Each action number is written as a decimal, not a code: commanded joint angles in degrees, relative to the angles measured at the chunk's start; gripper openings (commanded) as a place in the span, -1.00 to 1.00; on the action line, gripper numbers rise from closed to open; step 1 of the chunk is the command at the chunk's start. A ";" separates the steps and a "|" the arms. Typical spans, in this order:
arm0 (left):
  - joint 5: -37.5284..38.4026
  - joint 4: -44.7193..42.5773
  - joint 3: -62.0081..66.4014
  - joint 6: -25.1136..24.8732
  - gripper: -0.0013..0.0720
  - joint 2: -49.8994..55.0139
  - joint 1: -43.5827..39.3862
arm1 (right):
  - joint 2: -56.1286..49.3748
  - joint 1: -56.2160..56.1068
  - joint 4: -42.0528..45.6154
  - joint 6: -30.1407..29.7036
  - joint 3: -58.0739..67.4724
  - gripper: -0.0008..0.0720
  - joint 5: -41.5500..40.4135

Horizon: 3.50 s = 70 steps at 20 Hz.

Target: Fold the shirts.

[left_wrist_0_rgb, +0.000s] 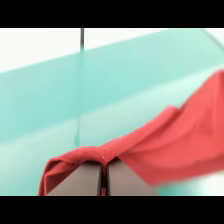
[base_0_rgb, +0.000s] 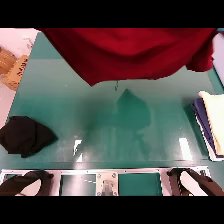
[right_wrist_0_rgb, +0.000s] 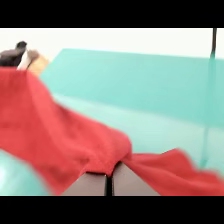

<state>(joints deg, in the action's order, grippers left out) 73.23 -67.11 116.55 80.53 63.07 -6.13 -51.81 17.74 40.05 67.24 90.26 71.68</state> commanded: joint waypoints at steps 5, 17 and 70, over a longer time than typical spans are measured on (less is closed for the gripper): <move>2.62 -4.70 -3.72 1.97 -0.92 -6.64 0.04 | 7.89 1.27 5.20 0.00 1.75 -0.94 4.26; -15.89 7.15 -43.12 -8.59 -0.91 19.41 0.04 | -1.66 -11.39 4.98 -4.72 -56.43 -0.94 -20.81; -4.76 27.02 -63.28 -9.01 -0.91 -4.07 18.38 | -11.45 1.22 7.34 4.83 -50.82 0.05 1.73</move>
<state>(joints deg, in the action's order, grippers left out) 63.66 -38.79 48.56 71.24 59.05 9.45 -63.51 18.74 47.53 70.48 39.53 69.28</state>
